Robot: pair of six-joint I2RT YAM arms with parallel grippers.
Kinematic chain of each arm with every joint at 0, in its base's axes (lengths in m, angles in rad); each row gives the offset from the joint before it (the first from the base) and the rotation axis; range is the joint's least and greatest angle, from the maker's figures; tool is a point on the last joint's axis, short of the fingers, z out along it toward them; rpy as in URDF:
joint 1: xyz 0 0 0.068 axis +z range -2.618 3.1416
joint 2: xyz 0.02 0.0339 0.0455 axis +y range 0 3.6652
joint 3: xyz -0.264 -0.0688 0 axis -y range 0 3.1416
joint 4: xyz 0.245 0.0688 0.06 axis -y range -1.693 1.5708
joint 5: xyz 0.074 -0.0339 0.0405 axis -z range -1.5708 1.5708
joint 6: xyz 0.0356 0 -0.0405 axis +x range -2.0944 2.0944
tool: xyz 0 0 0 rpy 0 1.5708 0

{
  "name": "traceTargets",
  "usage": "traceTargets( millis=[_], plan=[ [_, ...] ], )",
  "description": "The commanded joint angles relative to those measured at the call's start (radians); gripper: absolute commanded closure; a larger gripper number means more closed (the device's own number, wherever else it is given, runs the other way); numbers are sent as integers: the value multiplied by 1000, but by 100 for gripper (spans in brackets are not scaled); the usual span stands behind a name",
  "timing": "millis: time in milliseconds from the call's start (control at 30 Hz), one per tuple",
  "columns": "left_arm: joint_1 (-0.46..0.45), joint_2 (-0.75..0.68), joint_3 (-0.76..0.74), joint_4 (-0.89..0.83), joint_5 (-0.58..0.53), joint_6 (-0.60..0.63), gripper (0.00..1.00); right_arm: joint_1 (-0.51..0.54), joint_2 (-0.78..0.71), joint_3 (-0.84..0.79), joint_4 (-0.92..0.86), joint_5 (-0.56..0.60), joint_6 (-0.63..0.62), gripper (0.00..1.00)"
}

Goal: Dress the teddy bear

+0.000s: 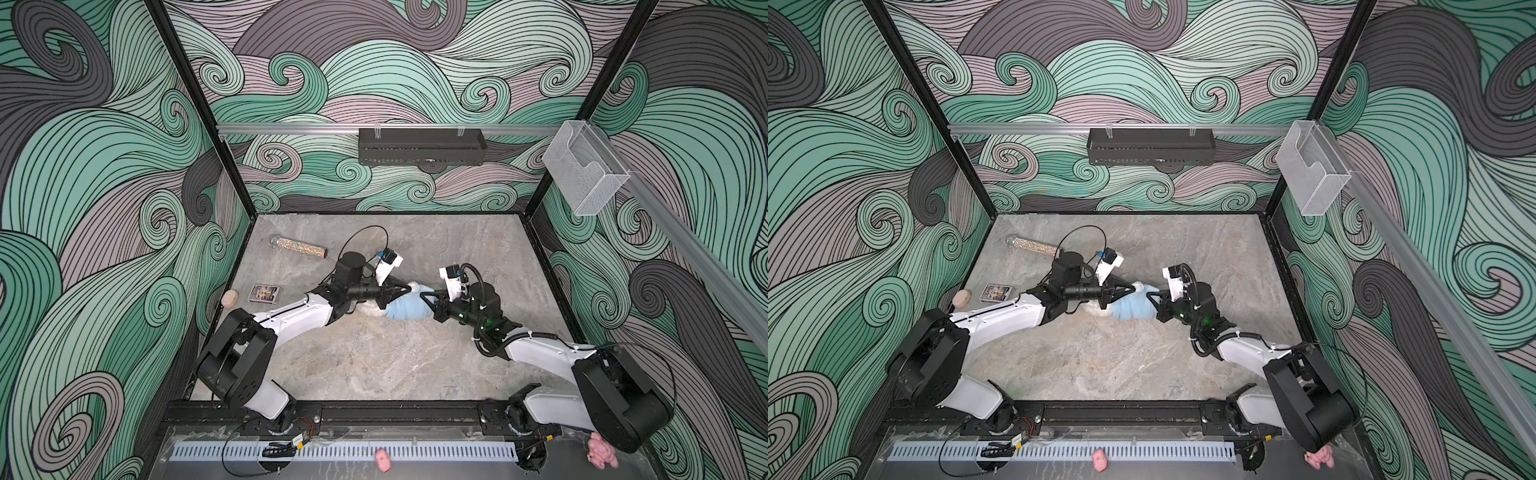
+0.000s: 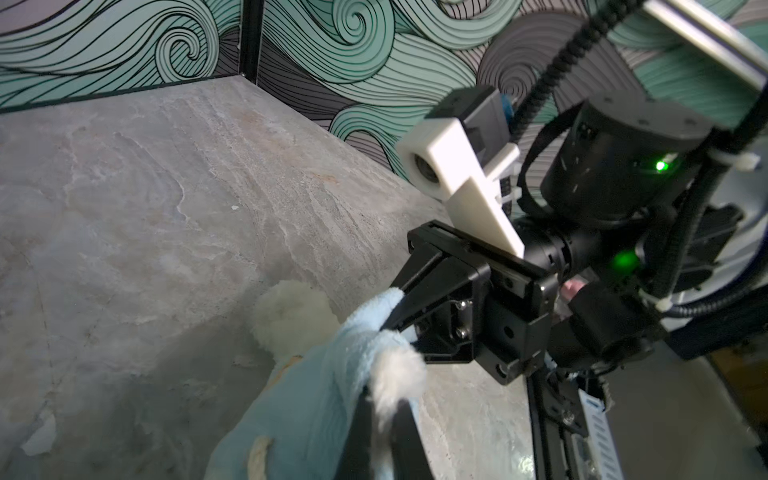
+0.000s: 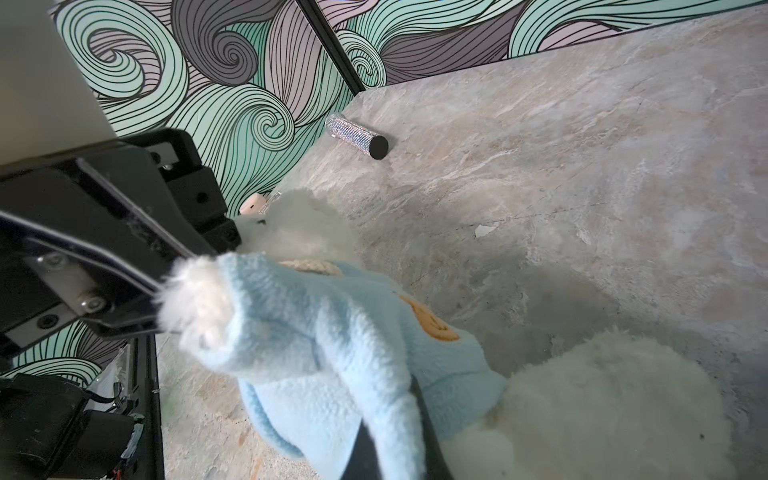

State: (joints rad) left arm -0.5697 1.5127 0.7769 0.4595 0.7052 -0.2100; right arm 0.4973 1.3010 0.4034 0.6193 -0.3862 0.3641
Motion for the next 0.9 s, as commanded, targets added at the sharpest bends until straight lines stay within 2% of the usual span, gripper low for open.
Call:
traceTargets(
  millis=[0, 133, 200, 267, 433, 600, 700, 733, 767, 800, 867],
  plan=[
    [48, -77, -52, 300, 59, -227, 100, -23, 16, -15, -151, 173, 30, 96],
    [48, -109, -79, 185, 53, -175, 100, -22, 14, -21, -110, 130, -7, 95],
    [51, -130, -110, 205, 41, -187, 100, -22, 1, -19, -106, 121, -52, 96],
    [58, -140, -123, 241, 43, -233, 100, -22, -13, -6, -141, 140, -94, 100],
    [69, -145, -151, 376, 39, -387, 100, -22, -52, 29, -248, 213, -160, 100],
    [69, -109, -194, 517, -12, -529, 100, -22, -54, 14, -137, 135, -144, 100],
    [68, -103, -202, 526, -29, -555, 100, -22, -48, 15, -151, 147, -147, 100],
    [66, -111, -187, 451, -11, -494, 100, -22, -52, 20, -176, 150, -160, 100],
    [59, -127, -160, 295, 0, -377, 100, -22, -64, 18, -183, 140, -174, 100],
    [41, -152, -110, 63, -42, -228, 100, -22, -76, 12, -173, 118, -185, 100],
    [-23, -180, -32, -280, -165, 46, 100, -22, -96, 0, -132, 38, -204, 100]
  ],
)
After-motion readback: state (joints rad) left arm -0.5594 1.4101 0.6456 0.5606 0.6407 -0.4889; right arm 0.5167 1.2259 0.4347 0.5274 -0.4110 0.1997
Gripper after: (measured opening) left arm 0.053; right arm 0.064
